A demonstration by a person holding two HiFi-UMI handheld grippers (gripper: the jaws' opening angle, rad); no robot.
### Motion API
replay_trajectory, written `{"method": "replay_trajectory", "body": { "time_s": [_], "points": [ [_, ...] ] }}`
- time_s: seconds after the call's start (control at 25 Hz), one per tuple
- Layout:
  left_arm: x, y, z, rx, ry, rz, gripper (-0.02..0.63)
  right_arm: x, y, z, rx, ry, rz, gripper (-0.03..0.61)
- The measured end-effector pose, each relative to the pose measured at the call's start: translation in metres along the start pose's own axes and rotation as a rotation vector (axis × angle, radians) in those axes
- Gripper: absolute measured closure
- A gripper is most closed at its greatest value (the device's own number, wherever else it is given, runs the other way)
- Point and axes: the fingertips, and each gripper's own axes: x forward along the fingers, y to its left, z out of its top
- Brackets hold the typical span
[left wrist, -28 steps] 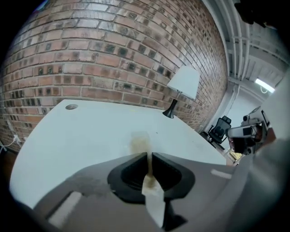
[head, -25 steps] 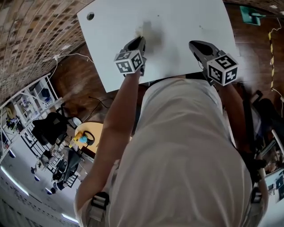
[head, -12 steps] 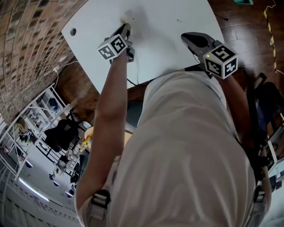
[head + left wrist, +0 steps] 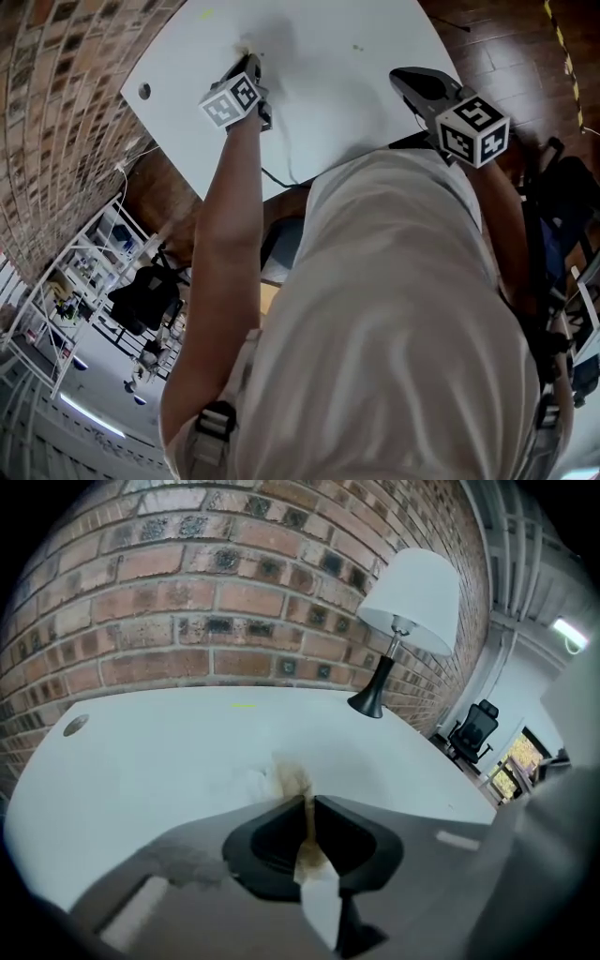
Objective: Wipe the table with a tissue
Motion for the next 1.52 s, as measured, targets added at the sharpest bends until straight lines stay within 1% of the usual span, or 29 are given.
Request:
{"method": "replay_trajectory", "body": {
  "time_s": [0.16, 0.28, 0.48, 0.56, 0.72, 0.8, 1.0, 1.08, 1.2, 1.28, 1.36, 1.52],
  "points": [
    [0.002, -0.005, 0.001, 0.038, 0.008, 0.014, 0.575, -0.001, 0.001, 0.003, 0.000, -0.014, -0.004, 0.571],
    [0.005, -0.014, -0.001, 0.036, 0.020, -0.013, 0.575, -0.002, 0.002, 0.002, 0.003, -0.016, -0.006, 0.571],
    [0.008, -0.023, 0.000, 0.052, 0.029, -0.019, 0.577, -0.005, 0.002, 0.000, 0.011, -0.020, -0.008, 0.571],
    [0.009, -0.033, -0.003, 0.071, 0.036, -0.038, 0.577, -0.005, 0.004, -0.002, 0.014, -0.021, -0.006, 0.571],
    [0.018, -0.073, -0.016, 0.148, 0.059, -0.127, 0.577, -0.007, 0.007, -0.002, 0.016, -0.024, 0.001, 0.571],
    [0.017, -0.089, -0.019, 0.162, 0.069, -0.134, 0.577, -0.008, 0.007, -0.003, 0.014, -0.025, 0.001, 0.571],
    [0.011, -0.109, -0.027, 0.083, 0.073, -0.218, 0.577, -0.014, 0.005, -0.001, 0.001, -0.030, 0.008, 0.571],
    [0.004, -0.114, -0.029, 0.055, 0.047, -0.253, 0.575, -0.018, 0.002, -0.001, 0.002, -0.032, 0.007, 0.571],
    [-0.008, -0.120, -0.035, -0.003, 0.004, -0.281, 0.575, -0.024, -0.005, 0.000, 0.013, -0.039, 0.006, 0.571],
    [-0.018, -0.129, -0.044, -0.020, -0.009, -0.298, 0.575, -0.026, -0.008, 0.001, 0.017, -0.042, 0.006, 0.571],
    [-0.025, -0.141, -0.056, 0.008, -0.002, -0.322, 0.574, -0.025, -0.011, 0.001, 0.017, -0.039, 0.008, 0.571],
    [-0.036, -0.166, -0.073, 0.120, 0.018, -0.373, 0.574, -0.022, -0.012, -0.002, 0.021, -0.033, 0.022, 0.571]
  ]
}}
